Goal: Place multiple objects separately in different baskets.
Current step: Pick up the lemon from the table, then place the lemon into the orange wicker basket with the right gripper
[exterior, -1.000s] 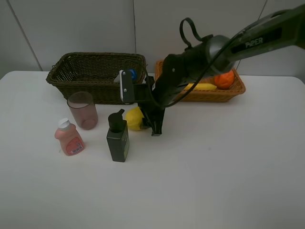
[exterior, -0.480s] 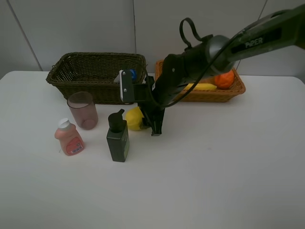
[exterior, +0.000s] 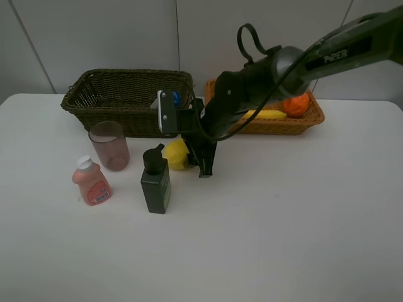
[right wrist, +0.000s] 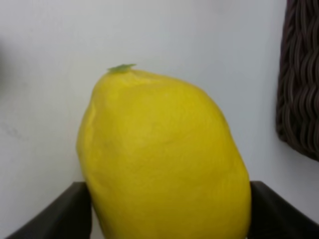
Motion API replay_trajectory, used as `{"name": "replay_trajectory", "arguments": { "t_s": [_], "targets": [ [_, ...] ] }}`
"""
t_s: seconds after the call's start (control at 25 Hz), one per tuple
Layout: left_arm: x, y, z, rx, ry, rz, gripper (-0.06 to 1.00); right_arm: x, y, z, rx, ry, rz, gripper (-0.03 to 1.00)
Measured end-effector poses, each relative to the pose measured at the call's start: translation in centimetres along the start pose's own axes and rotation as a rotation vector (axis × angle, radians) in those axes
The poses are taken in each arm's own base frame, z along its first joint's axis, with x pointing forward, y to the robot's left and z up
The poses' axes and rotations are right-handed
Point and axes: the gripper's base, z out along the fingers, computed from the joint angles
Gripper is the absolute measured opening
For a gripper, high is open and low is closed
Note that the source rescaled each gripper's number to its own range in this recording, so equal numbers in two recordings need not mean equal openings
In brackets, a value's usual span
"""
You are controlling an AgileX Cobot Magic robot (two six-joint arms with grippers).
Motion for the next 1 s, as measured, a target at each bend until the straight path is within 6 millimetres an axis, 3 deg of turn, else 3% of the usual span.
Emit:
{"name": "replay_trajectory", "arguments": {
  "t_s": [0.72,1.0],
  "targets": [
    [0.0,0.0,0.0,0.0,0.0,0.0,0.9,-1.0,-1.5,-5.0,0.027,-0.022,-0.015,0.47],
    [0.0,0.0,0.0,0.0,0.0,0.0,0.9,-0.3,-2.0,-7.1,0.024,0.023,-0.022,0.47]
  ]
}}
